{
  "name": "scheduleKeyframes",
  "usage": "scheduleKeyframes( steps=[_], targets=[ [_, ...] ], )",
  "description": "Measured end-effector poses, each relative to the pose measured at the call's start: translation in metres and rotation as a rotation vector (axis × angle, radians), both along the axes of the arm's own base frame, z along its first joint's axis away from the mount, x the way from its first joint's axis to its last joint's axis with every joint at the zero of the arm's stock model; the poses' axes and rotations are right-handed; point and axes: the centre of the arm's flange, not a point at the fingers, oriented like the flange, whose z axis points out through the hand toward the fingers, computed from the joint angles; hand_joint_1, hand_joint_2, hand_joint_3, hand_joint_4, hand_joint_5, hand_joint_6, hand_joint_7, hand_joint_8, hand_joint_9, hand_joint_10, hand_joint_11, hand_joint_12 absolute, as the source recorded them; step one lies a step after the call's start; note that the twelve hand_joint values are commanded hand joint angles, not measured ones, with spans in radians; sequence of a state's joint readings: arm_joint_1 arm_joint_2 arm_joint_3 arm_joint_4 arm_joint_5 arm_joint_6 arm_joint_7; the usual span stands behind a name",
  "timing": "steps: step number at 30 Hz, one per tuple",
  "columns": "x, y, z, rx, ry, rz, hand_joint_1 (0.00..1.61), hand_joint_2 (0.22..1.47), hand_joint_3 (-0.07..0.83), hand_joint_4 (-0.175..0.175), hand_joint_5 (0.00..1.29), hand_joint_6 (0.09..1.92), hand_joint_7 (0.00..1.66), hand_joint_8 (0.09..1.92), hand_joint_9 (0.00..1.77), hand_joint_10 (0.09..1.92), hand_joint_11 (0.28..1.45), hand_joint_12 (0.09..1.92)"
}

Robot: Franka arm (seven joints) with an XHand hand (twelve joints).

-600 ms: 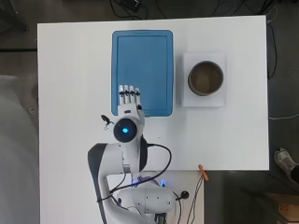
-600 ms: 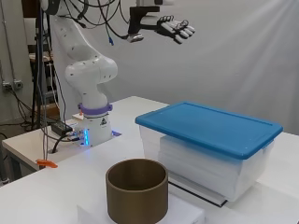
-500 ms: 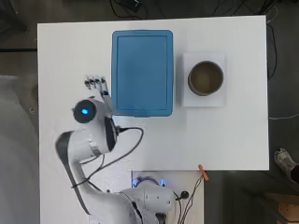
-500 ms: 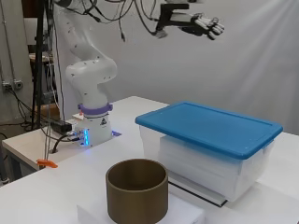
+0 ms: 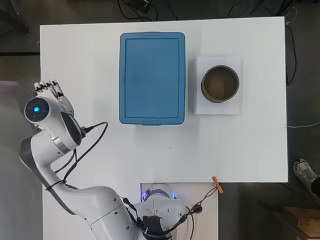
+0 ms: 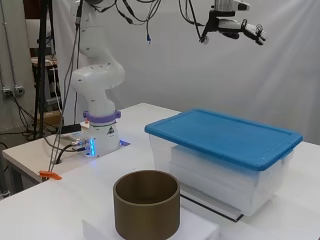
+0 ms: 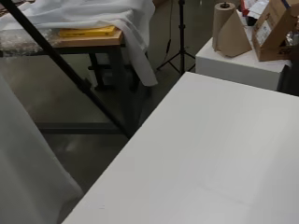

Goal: Teleoperate dual arm-hand system to remove items from a box

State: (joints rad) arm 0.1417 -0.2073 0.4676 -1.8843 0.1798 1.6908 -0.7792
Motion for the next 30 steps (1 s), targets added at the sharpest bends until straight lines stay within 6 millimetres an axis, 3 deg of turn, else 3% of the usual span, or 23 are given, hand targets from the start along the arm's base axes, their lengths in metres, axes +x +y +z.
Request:
scheduleKeyframes(
  steps=[4,10,16,20,23,27,30],
  targets=[
    [0.017,-0.055,-0.002,-0.033,-0.003,-0.106,0.21,0.90,0.006,0.000,0.20,0.09,0.28,0.09,0.36,0.09,0.44,0.09],
    [0.017,-0.136,-0.033,-0.017,0.016,-0.235,0.23,0.90,0.005,-0.008,0.16,0.09,0.25,0.09,0.35,0.09,0.44,0.09],
    [-0.029,-0.209,0.019,0.018,-0.053,-0.323,0.26,0.89,-0.003,-0.010,0.15,0.09,0.23,0.09,0.32,0.09,0.43,0.09],
    [-0.032,-0.256,0.020,0.033,-0.043,-0.355,0.27,0.88,-0.005,-0.026,0.15,0.09,0.23,0.09,0.32,0.09,0.43,0.09],
    [-0.037,-0.278,-0.003,0.026,-0.034,-0.291,0.25,0.87,-0.007,-0.031,0.18,0.09,0.23,0.09,0.33,0.09,0.44,0.09],
    [-0.068,-0.293,-0.063,-0.018,0.038,-0.247,0.23,0.86,-0.009,-0.028,0.16,0.09,0.23,0.09,0.34,0.09,0.44,0.09],
    [-0.079,-0.304,-0.098,-0.067,0.089,-0.288,0.24,0.85,-0.009,-0.045,0.06,0.09,0.09,0.09,0.24,0.09,0.42,0.09]
  ],
)
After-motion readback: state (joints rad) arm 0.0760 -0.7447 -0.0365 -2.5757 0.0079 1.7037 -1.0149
